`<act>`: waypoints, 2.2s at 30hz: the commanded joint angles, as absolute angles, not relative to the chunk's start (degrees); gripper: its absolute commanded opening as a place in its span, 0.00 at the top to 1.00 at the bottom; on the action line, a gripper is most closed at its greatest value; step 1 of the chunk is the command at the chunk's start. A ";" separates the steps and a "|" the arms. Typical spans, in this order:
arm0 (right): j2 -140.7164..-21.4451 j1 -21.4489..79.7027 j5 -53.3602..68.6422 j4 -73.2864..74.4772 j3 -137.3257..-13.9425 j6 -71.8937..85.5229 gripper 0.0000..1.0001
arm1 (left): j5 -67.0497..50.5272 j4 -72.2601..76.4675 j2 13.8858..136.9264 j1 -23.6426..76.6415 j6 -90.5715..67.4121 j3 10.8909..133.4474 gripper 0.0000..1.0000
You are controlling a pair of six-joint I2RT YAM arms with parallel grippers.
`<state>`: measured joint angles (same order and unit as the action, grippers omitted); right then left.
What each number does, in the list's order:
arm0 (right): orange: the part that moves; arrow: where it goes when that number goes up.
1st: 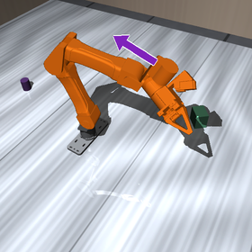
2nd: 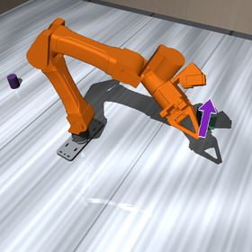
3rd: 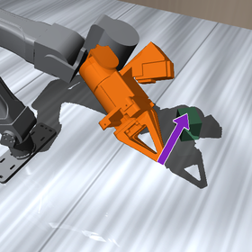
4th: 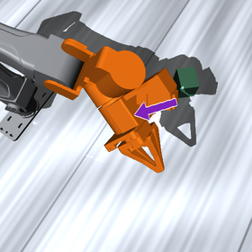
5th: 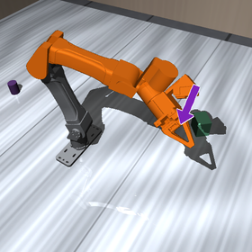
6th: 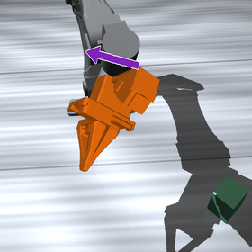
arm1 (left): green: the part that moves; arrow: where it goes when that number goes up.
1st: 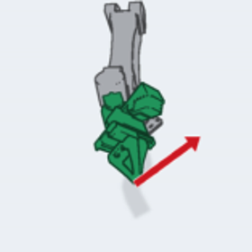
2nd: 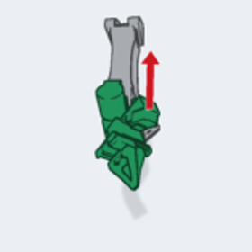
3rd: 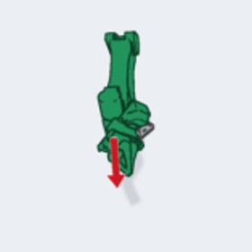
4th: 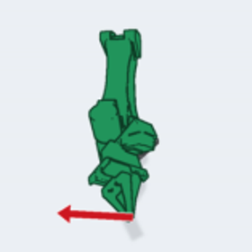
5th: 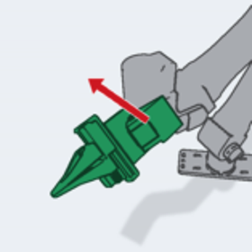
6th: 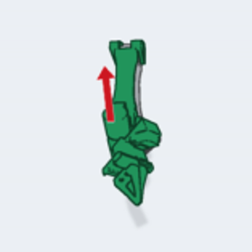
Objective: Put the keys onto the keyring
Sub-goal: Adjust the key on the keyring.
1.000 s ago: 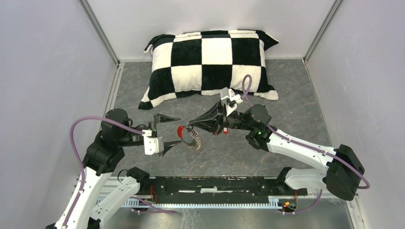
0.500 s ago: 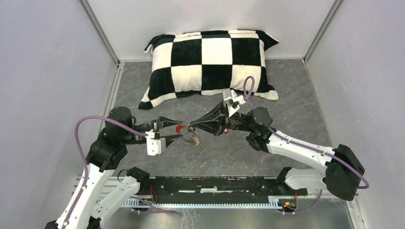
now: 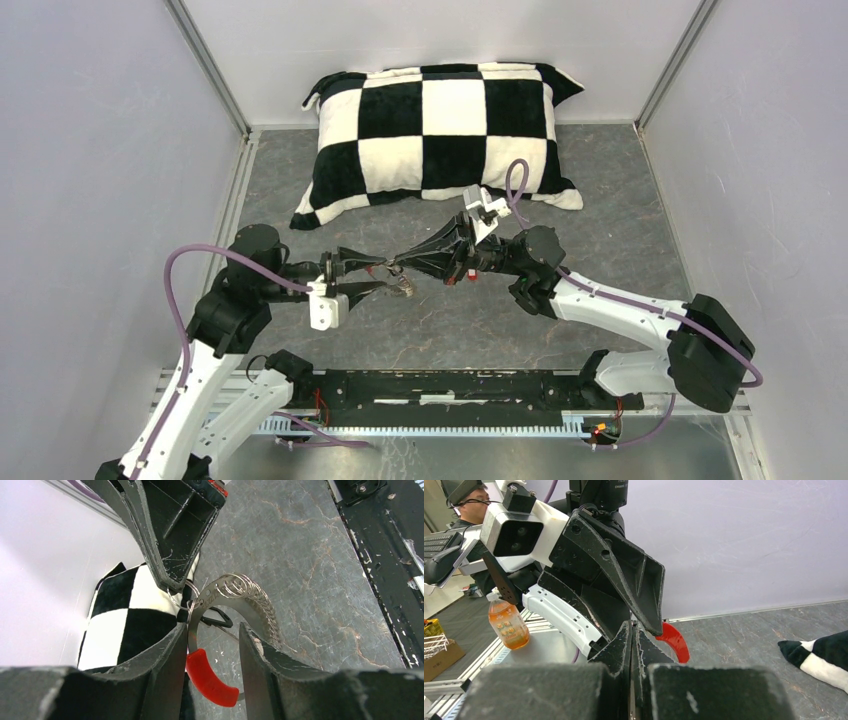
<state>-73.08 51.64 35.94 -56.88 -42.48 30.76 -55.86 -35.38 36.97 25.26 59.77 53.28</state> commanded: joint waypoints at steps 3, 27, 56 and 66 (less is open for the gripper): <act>-73.44 51.87 34.97 -61.08 -43.51 31.12 1.00 | -58.63 -33.31 36.90 25.49 63.78 52.56 0.54; -63.71 51.15 22.33 -46.80 -32.67 15.60 1.00 | -43.60 -23.10 43.43 25.19 29.28 51.81 0.00; -81.53 50.92 21.23 -53.15 -28.70 7.77 1.00 | -33.84 -4.65 59.33 3.86 11.23 41.22 0.00; -81.92 50.90 23.19 -52.90 -30.59 8.85 1.00 | -36.16 -1.87 58.26 3.10 9.87 37.11 0.00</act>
